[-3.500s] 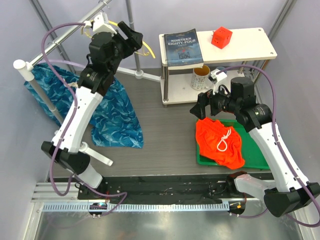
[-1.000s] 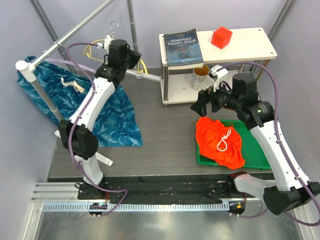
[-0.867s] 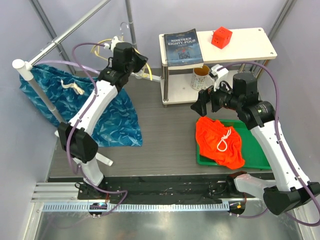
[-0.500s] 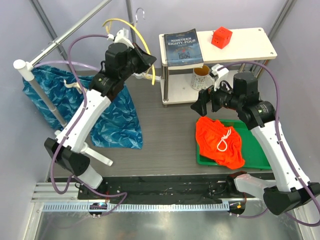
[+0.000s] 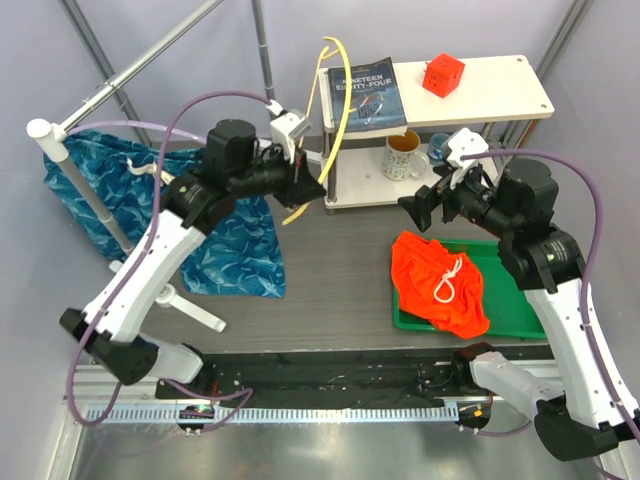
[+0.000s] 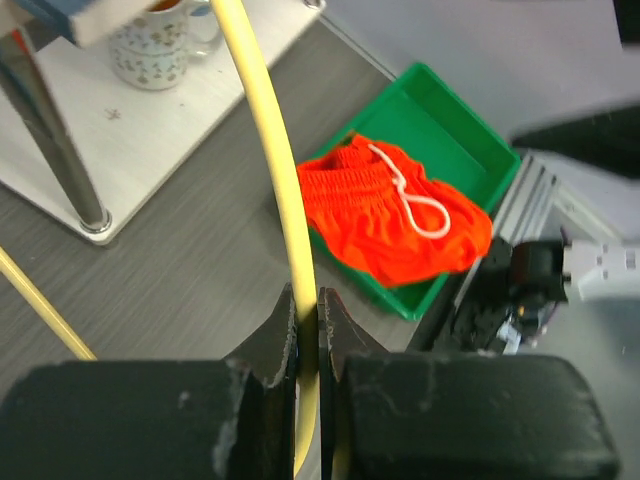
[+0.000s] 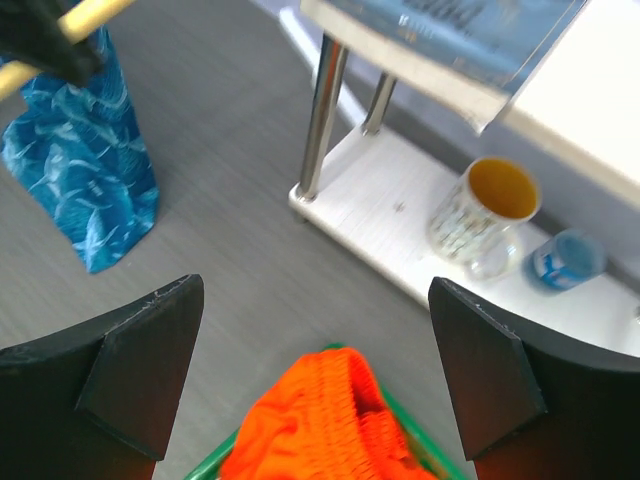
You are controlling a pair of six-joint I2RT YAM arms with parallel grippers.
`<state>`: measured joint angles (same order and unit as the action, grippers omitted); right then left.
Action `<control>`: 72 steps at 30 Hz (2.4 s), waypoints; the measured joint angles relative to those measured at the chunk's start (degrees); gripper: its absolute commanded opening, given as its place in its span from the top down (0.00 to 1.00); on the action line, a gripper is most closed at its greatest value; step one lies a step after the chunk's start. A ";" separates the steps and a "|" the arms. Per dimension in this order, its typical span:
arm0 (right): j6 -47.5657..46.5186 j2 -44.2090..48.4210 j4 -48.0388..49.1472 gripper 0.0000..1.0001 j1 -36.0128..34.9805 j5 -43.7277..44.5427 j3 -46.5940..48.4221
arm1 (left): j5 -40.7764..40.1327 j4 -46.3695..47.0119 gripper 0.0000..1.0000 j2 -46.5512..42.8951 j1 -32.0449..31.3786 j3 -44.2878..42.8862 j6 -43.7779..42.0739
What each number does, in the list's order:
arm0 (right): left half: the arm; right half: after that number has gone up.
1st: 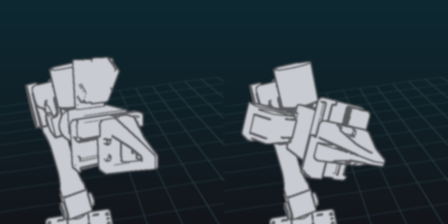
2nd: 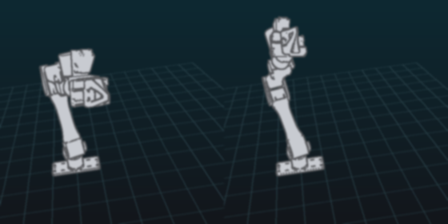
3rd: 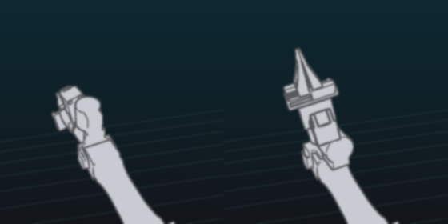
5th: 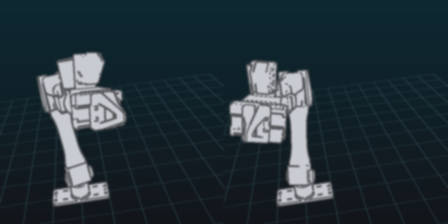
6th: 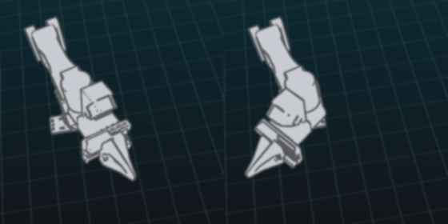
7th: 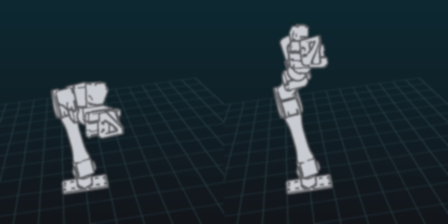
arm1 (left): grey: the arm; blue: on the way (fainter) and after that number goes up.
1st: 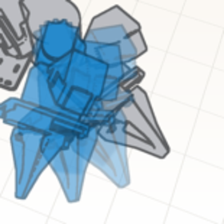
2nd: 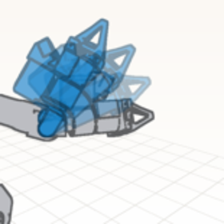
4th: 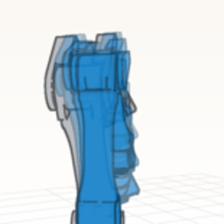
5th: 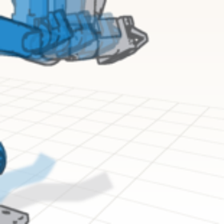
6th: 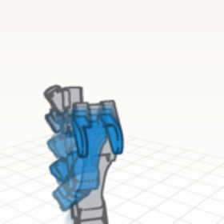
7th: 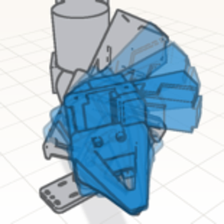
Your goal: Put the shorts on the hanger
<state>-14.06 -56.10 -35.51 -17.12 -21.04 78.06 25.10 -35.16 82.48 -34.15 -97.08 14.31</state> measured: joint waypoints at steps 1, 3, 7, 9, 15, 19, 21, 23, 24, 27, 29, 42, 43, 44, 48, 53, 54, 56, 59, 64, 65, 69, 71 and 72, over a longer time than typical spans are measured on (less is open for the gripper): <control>-1.25 0.79 0.94 0.00 0.00 0.13 -0.13 | 1.09 -1.27 1.00 -1.68 -0.07 0.63 -2.19; -3.98 1.77 2.78 0.00 0.00 0.13 -0.31 | 4.44 -4.57 1.00 -5.11 -0.13 0.94 -7.96; -10.36 3.23 7.19 0.00 0.00 -0.76 -2.05 | 13.14 -9.31 1.00 -10.75 -0.11 0.87 -17.44; -14.34 4.61 9.38 0.00 0.00 -2.16 -4.31 | 17.90 -12.24 1.00 -12.66 -0.13 0.87 -21.44; -26.80 10.16 12.66 0.00 0.00 -9.49 -9.99 | 29.07 -27.04 1.00 -14.78 -0.26 0.90 -32.13; -33.09 13.16 12.41 0.04 0.00 -15.15 -9.99 | 31.69 -34.45 1.00 -15.54 -0.02 3.91 -34.99; -37.46 14.71 8.68 0.05 0.00 -17.88 -9.44 | 33.05 -36.26 1.00 -16.74 0.98 7.34 -35.19; -41.44 16.15 3.67 0.05 0.00 -20.09 -8.83 | 34.60 -37.48 1.00 -18.08 2.21 11.04 -34.73; -42.99 16.96 1.31 0.05 0.00 -21.07 -8.66 | 35.50 -37.77 1.00 -18.64 2.67 12.68 -34.38; -47.71 18.29 -6.62 0.04 0.00 -24.20 -7.61 | 38.25 -38.58 1.00 -19.76 3.30 16.26 -33.70; -50.62 17.94 -11.58 0.04 0.00 -26.47 -6.51 | 39.93 -39.12 1.00 -19.89 3.32 17.57 -33.48; -51.06 -0.35 -21.94 0.10 -1.77 -35.65 1.64 | 46.10 -39.36 0.99 -20.13 3.32 23.37 -30.56; -49.96 -1.31 -21.57 0.11 -3.08 -35.58 1.55 | 46.18 -39.34 0.98 -20.20 3.32 23.61 -30.14; -48.89 -1.99 -20.76 0.13 -4.96 -35.19 1.16 | 46.31 -39.30 0.98 -20.22 3.32 23.76 -29.79; -46.53 -2.78 -16.81 0.37 -15.37 -31.06 -1.25 | 47.65 -38.47 0.99 -20.55 3.32 25.59 -28.50; -44.17 -6.43 -13.53 0.99 -24.39 -25.59 -1.49 | 48.43 -37.94 0.93 -20.74 4.07 27.69 -26.64; -43.63 -7.32 -13.11 0.99 -24.87 -24.44 -1.49 | 47.87 -38.03 0.88 -20.98 4.68 27.67 -26.73; -42.62 -8.28 -14.60 0.99 -25.27 -24.11 -1.53 | 45.38 -38.77 0.76 -21.94 5.92 27.67 -27.02; -39.26 -7.13 -15.45 0.99 -26.12 -22.08 -2.32 | 40.70 -37.29 0.66 -24.20 7.98 26.23 -28.41; -32.37 -3.32 -14.45 0.99 -25.79 -15.85 -2.73 | 28.28 -34.01 0.15 -26.88 8.85 19.30 -28.61; -31.30 -2.82 -14.56 0.99 -25.68 -14.69 -2.73 | 25.59 -33.57 0.04 -27.47 8.98 17.81 -29.05; -25.53 -2.69 -16.76 0.99 -25.40 -9.53 -2.49 | 19.93 -31.56 0.00 -28.50 9.05 13.31 -32.30; -22.86 -4.02 -18.14 0.99 -25.40 -7.32 -2.08 | 18.12 -31.34 0.00 -27.91 8.57 11.21 -33.99; -21.86 -4.66 -18.67 0.99 -25.40 -6.67 -1.84 | 17.55 -31.26 0.00 -27.45 8.07 10.43 -34.53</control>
<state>-35.92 -60.75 -54.17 -42.52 -27.70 76.23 42.65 -66.41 55.02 -26.09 -86.65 -20.23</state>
